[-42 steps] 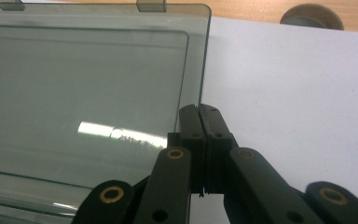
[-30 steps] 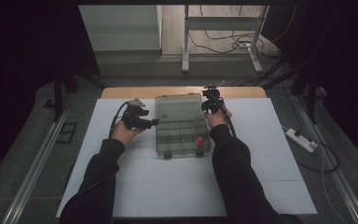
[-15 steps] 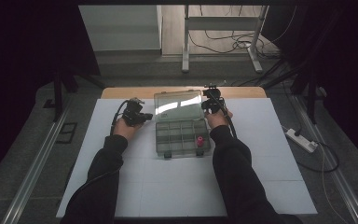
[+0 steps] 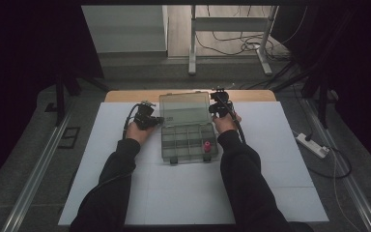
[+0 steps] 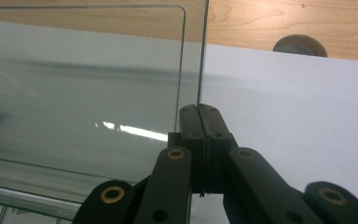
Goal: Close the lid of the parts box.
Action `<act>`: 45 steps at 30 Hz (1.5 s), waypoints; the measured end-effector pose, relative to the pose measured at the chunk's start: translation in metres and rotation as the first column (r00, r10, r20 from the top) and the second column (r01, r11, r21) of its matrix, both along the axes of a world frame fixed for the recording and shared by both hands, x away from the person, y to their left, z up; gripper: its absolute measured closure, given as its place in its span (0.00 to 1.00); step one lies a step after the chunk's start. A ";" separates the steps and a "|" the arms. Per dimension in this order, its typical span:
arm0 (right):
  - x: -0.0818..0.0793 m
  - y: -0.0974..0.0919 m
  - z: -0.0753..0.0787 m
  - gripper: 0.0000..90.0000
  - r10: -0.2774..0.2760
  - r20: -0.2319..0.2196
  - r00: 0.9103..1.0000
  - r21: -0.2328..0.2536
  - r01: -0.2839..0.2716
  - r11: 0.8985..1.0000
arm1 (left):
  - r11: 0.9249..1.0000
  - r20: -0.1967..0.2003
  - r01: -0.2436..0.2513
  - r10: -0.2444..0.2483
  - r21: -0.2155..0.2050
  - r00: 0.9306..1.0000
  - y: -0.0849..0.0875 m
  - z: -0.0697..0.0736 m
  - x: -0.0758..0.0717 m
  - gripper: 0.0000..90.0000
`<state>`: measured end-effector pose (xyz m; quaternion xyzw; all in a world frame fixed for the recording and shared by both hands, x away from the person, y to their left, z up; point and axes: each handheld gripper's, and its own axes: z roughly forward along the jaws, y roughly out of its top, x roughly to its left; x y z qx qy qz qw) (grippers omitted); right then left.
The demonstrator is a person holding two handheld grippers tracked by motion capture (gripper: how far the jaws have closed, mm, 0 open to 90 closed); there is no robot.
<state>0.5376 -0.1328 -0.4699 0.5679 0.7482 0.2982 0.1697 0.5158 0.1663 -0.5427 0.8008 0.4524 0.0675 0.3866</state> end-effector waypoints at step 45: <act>-0.043 -0.011 0.021 0.98 0.082 0.092 0.992 0.005 -0.083 0.997 | 0.996 0.141 0.047 -0.036 -0.076 0.989 0.010 0.059 -0.013 0.99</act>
